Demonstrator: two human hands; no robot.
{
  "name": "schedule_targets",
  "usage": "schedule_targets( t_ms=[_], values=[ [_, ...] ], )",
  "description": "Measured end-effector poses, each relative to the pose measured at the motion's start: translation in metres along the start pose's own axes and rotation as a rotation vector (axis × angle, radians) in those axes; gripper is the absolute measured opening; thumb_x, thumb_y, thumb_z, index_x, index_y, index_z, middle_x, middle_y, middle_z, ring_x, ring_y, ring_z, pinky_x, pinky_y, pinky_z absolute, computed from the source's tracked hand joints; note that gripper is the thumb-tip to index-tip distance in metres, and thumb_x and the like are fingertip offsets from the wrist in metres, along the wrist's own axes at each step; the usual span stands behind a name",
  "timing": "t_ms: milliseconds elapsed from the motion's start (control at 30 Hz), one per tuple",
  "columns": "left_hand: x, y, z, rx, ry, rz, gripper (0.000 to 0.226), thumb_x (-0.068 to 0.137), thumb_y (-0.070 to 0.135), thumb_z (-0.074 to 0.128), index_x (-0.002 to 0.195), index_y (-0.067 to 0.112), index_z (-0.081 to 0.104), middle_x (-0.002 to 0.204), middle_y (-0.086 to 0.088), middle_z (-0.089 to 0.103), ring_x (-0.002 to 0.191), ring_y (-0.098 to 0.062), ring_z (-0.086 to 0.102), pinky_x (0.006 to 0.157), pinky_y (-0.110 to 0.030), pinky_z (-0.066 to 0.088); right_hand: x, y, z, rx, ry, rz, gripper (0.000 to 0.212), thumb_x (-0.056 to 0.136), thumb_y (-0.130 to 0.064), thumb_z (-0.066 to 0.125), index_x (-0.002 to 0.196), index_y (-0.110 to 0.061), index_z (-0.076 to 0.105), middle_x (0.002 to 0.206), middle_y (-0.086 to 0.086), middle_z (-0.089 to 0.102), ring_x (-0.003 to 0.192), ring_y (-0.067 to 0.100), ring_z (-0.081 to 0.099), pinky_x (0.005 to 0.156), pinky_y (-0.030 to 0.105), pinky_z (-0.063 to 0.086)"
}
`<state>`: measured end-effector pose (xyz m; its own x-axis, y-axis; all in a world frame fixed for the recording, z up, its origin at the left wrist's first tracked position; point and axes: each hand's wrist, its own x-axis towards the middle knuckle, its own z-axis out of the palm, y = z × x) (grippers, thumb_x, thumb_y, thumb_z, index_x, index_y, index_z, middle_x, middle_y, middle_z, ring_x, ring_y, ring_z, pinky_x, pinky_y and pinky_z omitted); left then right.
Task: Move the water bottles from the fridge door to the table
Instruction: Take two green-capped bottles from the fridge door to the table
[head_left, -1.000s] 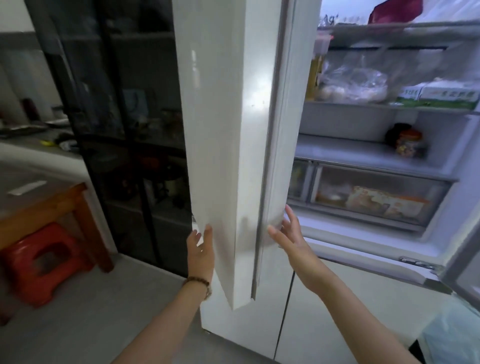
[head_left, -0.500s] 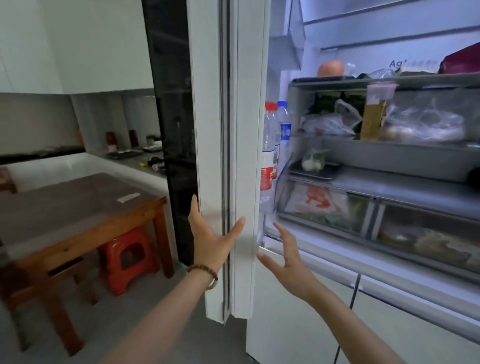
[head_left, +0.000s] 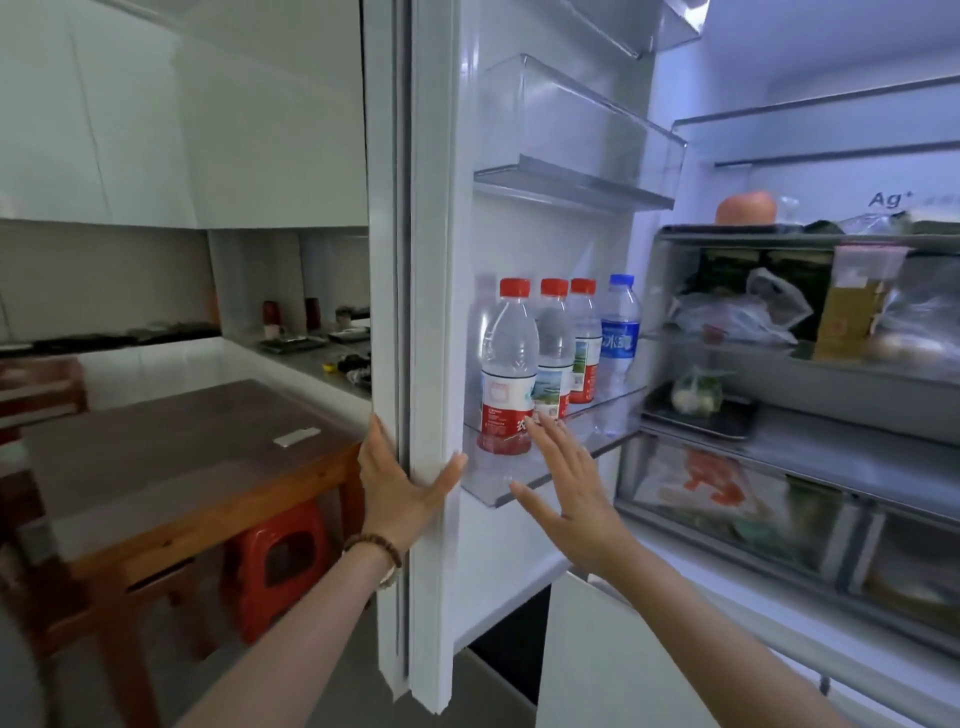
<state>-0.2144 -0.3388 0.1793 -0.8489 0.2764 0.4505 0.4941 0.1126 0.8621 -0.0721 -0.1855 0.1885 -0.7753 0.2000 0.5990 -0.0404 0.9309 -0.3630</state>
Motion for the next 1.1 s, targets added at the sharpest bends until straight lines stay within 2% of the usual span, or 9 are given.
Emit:
schedule_targets(
  t_ms=[133,300,433,533,633,733,867,1000,1100],
  values=[
    [0.041,-0.02,-0.027,-0.076,-0.098,0.014,0.121,0.044,0.079,0.067,0.142,0.042,0.007,0.151,0.004,0.021,0.135,-0.014,0.027,0.104,-0.037,0.029,0.026,0.0,0.025,-0.154,-0.022,-0.054,0.069,0.087,-0.067,0.03,0.142,-0.048,-0.008,0.151,-0.027,-0.013,0.139,-0.003,-0.021,0.115,0.035,-0.008],
    [0.081,-0.042,-0.047,-0.099,-0.222,-0.007,0.116,0.045,0.076,0.071,0.139,0.049,0.008,0.143,0.015,0.032,0.128,-0.01,0.037,0.101,-0.037,0.036,0.055,-0.012,0.051,-0.158,-0.002,-0.025,0.071,0.083,-0.073,0.024,0.144,-0.043,0.005,0.156,-0.016,0.007,0.144,0.013,-0.007,0.119,0.044,0.004],
    [0.094,-0.051,-0.049,-0.104,-0.24,0.019,0.11,0.048,0.077,0.068,0.137,0.052,0.009,0.144,0.014,0.031,0.128,-0.01,0.036,0.102,-0.039,0.036,0.064,-0.013,0.062,-0.186,0.041,-0.036,0.069,0.087,-0.064,0.037,0.146,-0.034,0.016,0.156,-0.008,0.018,0.145,0.022,0.002,0.118,0.046,0.006],
    [0.09,-0.045,-0.052,-0.089,-0.26,0.057,0.093,0.05,0.078,0.066,0.126,0.062,0.014,0.135,0.022,0.033,0.124,-0.006,0.036,0.102,-0.037,0.036,0.065,-0.01,0.063,-0.209,0.048,-0.063,0.068,0.088,-0.06,0.039,0.146,-0.034,0.016,0.155,-0.007,0.02,0.145,0.022,0.004,0.117,0.047,0.007],
    [0.082,-0.024,-0.047,-0.022,0.003,0.196,0.097,0.063,0.069,0.062,0.141,0.04,0.012,0.151,0.006,0.021,0.135,-0.012,0.025,0.108,-0.038,0.029,0.064,-0.002,0.052,-0.222,0.04,-0.108,0.067,0.088,-0.06,0.036,0.145,-0.043,0.004,0.155,-0.015,0.01,0.143,0.011,0.001,0.117,0.039,0.005],
    [0.077,0.029,-0.035,0.011,0.243,0.507,0.078,0.079,0.059,0.051,0.143,0.025,0.022,0.151,-0.001,0.023,0.138,-0.015,0.024,0.11,-0.036,0.027,0.058,0.016,0.022,-0.223,0.06,-0.061,0.071,0.087,-0.061,0.036,0.141,-0.05,-0.009,0.151,-0.024,-0.007,0.141,0.003,-0.005,0.114,0.033,0.001],
    [0.06,0.104,0.017,0.179,0.052,0.882,0.064,0.086,0.049,0.048,0.14,0.018,0.032,0.149,-0.002,0.033,0.139,-0.012,0.023,0.116,-0.041,0.022,0.027,0.052,-0.059,-0.255,0.131,0.069,0.076,0.085,-0.055,0.045,0.137,-0.053,-0.012,0.15,-0.023,-0.008,0.141,0.006,-0.003,0.116,0.036,0.007],
    [0.02,0.162,0.104,0.075,-0.216,0.938,0.069,0.087,0.047,0.048,0.145,0.024,0.019,0.152,-0.002,0.028,0.139,-0.015,0.026,0.115,-0.042,0.021,-0.04,0.084,-0.177,-0.405,0.212,0.144,0.077,0.086,-0.036,0.062,0.143,-0.037,0.01,0.154,-0.009,0.006,0.143,0.022,0.012,0.116,0.041,0.015],
    [-0.018,0.202,0.184,0.144,-0.357,0.968,0.071,0.088,0.049,0.048,0.147,0.023,0.018,0.153,-0.003,0.027,0.141,-0.019,0.025,0.116,-0.044,0.019,-0.105,0.099,-0.276,-0.604,0.248,0.249,0.076,0.084,-0.035,0.065,0.144,-0.031,0.019,0.155,-0.002,0.013,0.142,0.026,0.016,0.116,0.041,0.015]
  ],
)
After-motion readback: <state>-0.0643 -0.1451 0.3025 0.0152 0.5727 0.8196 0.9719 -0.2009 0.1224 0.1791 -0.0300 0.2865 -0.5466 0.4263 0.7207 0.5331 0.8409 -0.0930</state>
